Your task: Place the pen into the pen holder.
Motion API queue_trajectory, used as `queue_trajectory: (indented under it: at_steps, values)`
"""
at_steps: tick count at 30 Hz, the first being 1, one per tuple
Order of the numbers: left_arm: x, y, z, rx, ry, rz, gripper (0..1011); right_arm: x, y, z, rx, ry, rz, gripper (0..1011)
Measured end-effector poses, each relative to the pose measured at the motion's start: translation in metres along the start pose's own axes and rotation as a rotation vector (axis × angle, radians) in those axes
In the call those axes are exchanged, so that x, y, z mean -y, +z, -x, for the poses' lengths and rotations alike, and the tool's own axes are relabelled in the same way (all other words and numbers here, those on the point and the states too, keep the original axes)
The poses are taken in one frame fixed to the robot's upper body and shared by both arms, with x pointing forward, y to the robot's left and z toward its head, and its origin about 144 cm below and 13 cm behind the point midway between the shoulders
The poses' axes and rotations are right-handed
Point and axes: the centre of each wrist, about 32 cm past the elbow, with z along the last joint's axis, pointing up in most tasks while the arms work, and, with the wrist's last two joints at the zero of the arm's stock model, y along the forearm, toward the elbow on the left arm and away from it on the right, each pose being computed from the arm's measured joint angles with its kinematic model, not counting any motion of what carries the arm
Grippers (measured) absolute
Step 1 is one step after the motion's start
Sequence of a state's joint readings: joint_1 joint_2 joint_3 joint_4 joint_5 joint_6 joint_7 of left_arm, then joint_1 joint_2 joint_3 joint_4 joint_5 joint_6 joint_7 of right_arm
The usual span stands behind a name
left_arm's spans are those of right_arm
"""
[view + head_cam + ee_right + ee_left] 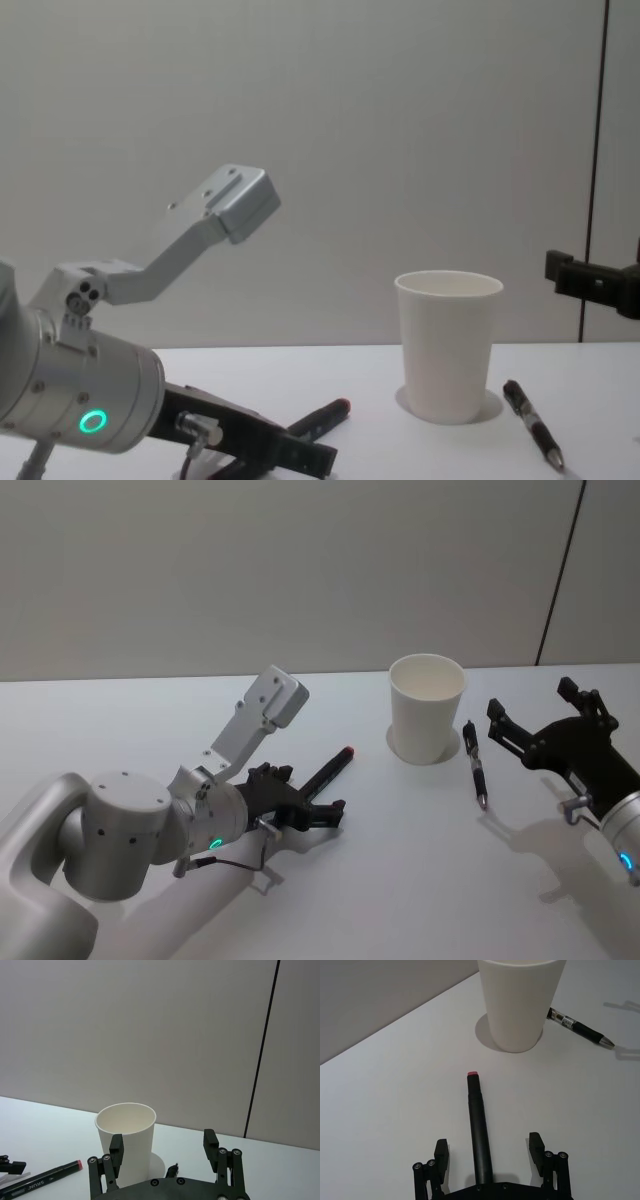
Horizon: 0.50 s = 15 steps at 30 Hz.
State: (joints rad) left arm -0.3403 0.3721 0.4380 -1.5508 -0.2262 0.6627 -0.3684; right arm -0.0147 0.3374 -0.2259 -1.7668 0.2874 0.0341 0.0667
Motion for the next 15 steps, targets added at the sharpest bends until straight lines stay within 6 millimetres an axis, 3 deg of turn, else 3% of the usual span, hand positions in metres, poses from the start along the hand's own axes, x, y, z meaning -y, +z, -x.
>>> queue_trajectory:
  at_steps: [15]
  values:
    - [0.0016,-0.0002,-0.0002,-0.021,0.009,-0.004,985,0.0000,0.0000,0.0000,0.000,0.000,0.000,1001]
